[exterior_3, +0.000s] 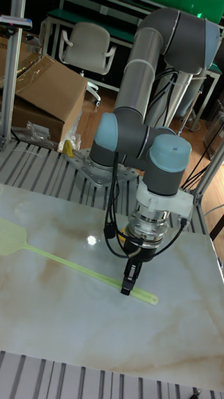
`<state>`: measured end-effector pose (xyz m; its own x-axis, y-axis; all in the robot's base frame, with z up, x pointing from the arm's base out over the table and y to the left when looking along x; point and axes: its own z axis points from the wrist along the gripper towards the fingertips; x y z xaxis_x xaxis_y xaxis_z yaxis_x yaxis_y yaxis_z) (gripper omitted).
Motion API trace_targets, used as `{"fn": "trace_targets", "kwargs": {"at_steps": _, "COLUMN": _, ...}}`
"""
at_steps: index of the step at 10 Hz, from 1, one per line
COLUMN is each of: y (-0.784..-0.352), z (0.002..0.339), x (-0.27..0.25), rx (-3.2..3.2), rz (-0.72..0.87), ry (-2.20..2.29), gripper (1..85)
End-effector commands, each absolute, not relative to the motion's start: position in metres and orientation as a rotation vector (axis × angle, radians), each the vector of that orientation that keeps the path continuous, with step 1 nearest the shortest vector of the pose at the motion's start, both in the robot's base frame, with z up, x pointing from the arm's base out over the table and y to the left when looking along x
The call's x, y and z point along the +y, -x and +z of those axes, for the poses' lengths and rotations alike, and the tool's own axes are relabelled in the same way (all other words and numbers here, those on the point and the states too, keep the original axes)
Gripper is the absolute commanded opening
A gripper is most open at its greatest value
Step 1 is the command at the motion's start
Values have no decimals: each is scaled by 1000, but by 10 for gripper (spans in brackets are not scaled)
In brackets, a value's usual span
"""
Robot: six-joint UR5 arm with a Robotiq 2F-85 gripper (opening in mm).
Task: Swat with a flyswatter
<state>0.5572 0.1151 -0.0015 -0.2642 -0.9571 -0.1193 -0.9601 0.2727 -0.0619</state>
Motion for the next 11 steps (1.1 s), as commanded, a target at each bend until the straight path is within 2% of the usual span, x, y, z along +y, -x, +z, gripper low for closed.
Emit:
{"fn": "trace_targets", "kwargs": {"at_steps": 1, "y": -557, "z": 4, "x": 120, "rx": 2438, "rz": 81, "ry": 1736, "gripper": 13}}
{"fn": "trace_targets", "kwargs": {"at_steps": 7, "y": -573, "z": 84, "x": 122, "rx": 2476, "rz": 137, "ry": 1725, "gripper": 13}}
{"fn": "trace_targets", "kwargs": {"at_steps": 9, "y": -583, "z": 88, "x": 131, "rx": 2476, "rz": 122, "ry": 1700, "gripper": 13}}
{"fn": "trace_targets", "kwargs": {"at_steps": 11, "y": -610, "z": 73, "x": 153, "rx": 2403, "rz": 143, "ry": 1679, "gripper": 13}}
